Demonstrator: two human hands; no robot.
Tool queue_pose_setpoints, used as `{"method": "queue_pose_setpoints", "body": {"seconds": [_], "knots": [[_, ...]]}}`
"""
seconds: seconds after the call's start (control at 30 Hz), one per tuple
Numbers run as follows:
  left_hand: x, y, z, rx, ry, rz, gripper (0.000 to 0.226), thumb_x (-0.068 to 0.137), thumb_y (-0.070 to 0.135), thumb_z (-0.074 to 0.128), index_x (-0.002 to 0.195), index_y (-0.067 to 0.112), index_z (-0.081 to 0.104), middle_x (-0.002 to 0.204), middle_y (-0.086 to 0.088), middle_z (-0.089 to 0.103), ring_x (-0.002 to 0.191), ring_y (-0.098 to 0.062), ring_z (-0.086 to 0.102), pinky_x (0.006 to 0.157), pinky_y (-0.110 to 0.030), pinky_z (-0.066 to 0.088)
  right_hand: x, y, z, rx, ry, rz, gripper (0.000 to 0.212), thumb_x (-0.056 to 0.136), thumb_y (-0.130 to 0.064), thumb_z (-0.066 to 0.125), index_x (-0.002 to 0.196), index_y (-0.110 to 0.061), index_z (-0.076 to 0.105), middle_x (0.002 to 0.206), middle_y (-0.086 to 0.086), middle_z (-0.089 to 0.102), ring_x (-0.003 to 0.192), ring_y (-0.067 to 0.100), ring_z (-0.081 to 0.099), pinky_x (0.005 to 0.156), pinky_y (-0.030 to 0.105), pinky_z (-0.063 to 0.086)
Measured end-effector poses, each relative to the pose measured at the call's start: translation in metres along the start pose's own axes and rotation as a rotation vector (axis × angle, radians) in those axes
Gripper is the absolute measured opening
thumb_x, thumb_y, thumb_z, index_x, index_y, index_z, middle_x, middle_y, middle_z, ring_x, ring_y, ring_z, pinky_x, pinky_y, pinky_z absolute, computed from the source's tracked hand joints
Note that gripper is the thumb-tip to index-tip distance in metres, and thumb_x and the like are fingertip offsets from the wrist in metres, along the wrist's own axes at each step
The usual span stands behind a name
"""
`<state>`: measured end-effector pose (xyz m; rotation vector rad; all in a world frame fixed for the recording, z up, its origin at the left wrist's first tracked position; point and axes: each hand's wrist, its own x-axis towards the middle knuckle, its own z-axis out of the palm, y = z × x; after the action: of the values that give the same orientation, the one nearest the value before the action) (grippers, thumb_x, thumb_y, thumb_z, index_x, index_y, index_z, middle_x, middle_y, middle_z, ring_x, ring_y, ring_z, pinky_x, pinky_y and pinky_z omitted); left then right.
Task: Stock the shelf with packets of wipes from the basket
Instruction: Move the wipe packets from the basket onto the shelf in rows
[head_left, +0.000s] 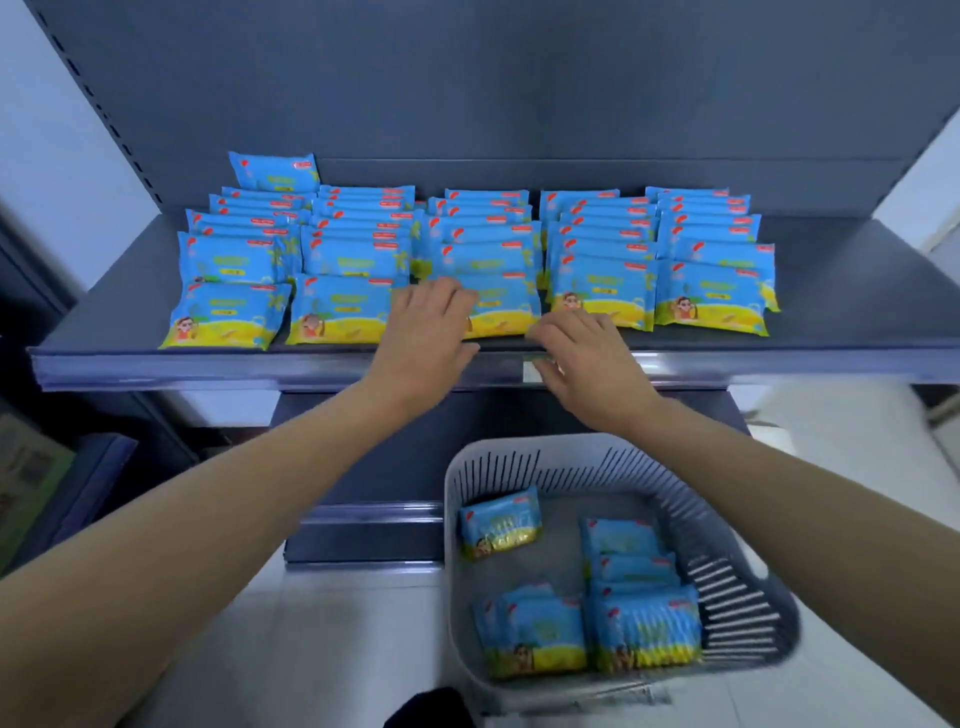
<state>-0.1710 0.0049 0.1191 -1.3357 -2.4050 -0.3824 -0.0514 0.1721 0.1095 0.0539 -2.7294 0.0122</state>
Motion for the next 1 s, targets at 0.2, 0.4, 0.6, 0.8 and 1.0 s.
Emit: {"method": "queue_pose_setpoints", "body": {"seconds": [0.2,0.4,0.6,0.8,1.0], "knots": [[-0.041,0.073,0.057,-0.087,-0.263,0.116,0.042,0.087,0.029,0.059,0.125,0.014,0.047,0.125,-0.005,0.048,0.116,-0.024,0.044,0.098,-0.032,0.022,-0.082,0.034,0.034,0.032,-0.355,0.056,0.03,0.091,-0.019,0.055,0.118,-0.006,0.058,0.117,0.013,0.059,0.107,0.032,0.055,0.087,0.041,0.039],[-0.08,0.096,0.113,-0.068,-0.517,-0.002,0.042,0.087,0.029,0.058,0.125,0.016,0.046,0.125,-0.005,0.046,0.117,-0.024,0.043,0.098,-0.035,0.028,-0.139,0.052,0.066,0.203,-0.897,0.145,0.021,0.089,-0.032,0.056,0.101,-0.016,0.059,0.113,0.008,0.062,0.106,0.029,0.056,0.085,0.033,0.043],[-0.107,0.114,0.141,-0.032,-0.602,-0.062,0.04,0.084,0.026,0.061,0.12,0.014,0.048,0.121,-0.006,0.051,0.115,-0.025,0.045,0.097,-0.035,0.031,-0.181,0.041,0.087,0.163,-1.296,0.092,0.035,0.081,-0.04,0.068,0.098,-0.01,0.067,0.106,0.008,0.066,0.098,0.027,0.059,0.08,0.032,0.047],[-0.123,0.127,0.155,0.013,-0.622,-0.074,0.045,0.084,0.027,0.063,0.124,0.013,0.047,0.122,-0.005,0.051,0.116,-0.025,0.046,0.096,-0.037,0.032,-0.203,0.038,0.098,0.093,-1.397,0.09,0.048,0.082,-0.031,0.07,0.118,-0.003,0.056,0.116,0.013,0.06,0.101,0.029,0.056,0.077,0.035,0.043],[-0.132,0.118,0.169,0.047,-0.727,-0.189,0.049,0.084,0.025,0.062,0.128,0.012,0.044,0.129,-0.008,0.046,0.12,-0.027,0.043,0.098,-0.039,0.032,-0.201,0.043,0.094,0.119,-1.337,0.063,0.017,0.085,-0.02,0.065,0.079,-0.025,0.05,0.099,0.009,0.052,0.09,0.024,0.05,0.068,0.028,0.036]]}}
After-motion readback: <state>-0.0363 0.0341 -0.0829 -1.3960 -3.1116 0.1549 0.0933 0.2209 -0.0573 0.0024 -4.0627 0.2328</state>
